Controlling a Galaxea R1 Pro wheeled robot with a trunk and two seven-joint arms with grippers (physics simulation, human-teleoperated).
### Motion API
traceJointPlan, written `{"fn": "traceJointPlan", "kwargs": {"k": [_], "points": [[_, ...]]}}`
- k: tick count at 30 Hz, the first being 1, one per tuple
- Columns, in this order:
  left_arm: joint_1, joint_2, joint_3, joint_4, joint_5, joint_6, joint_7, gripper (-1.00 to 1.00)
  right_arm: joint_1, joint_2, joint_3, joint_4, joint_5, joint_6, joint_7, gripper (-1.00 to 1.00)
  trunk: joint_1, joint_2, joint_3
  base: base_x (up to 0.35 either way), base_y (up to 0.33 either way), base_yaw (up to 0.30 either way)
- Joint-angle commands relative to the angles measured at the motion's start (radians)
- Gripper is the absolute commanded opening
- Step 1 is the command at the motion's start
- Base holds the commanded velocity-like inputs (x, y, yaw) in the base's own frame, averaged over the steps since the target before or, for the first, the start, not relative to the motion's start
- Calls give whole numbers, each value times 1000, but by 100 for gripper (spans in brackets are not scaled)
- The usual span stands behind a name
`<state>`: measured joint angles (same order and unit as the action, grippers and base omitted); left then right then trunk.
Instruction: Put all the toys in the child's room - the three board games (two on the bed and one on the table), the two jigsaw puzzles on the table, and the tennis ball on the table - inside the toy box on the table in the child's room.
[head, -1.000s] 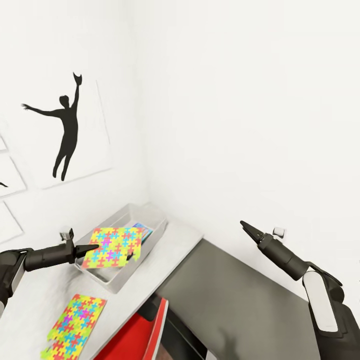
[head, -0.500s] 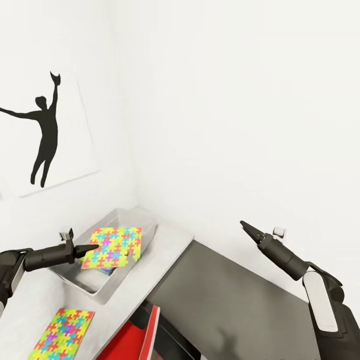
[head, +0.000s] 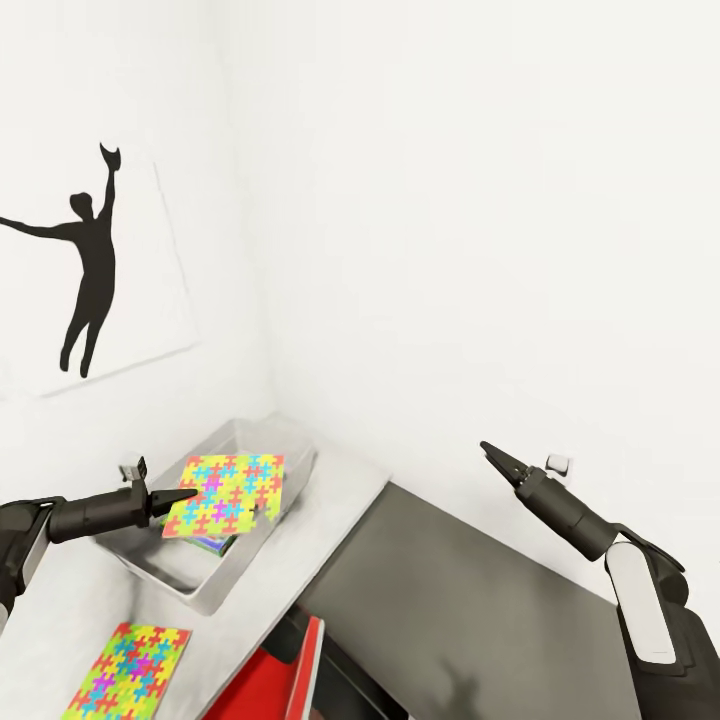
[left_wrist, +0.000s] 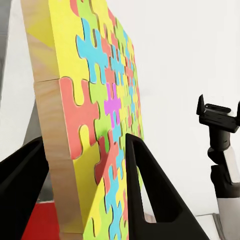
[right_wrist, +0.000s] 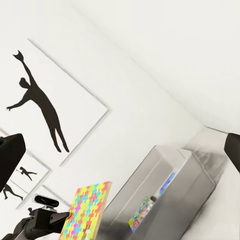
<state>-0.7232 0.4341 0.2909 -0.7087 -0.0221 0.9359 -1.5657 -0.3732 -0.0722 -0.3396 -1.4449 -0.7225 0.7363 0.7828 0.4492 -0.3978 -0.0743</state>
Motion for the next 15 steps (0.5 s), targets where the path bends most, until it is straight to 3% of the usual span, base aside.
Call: {"fn": "traceJointPlan", "kwargs": {"k": [1,15], "points": [[-1,0,1,0,-2,11,-5,-100,-1,0,-1,0,-3,6,1,100,1,-2,-2,81,56,0],[-1,0,1,0,-1,11,-5,-100,-1,0,-1,0,-3,6,1,100,1,-2,-2,46,15,0]]}}
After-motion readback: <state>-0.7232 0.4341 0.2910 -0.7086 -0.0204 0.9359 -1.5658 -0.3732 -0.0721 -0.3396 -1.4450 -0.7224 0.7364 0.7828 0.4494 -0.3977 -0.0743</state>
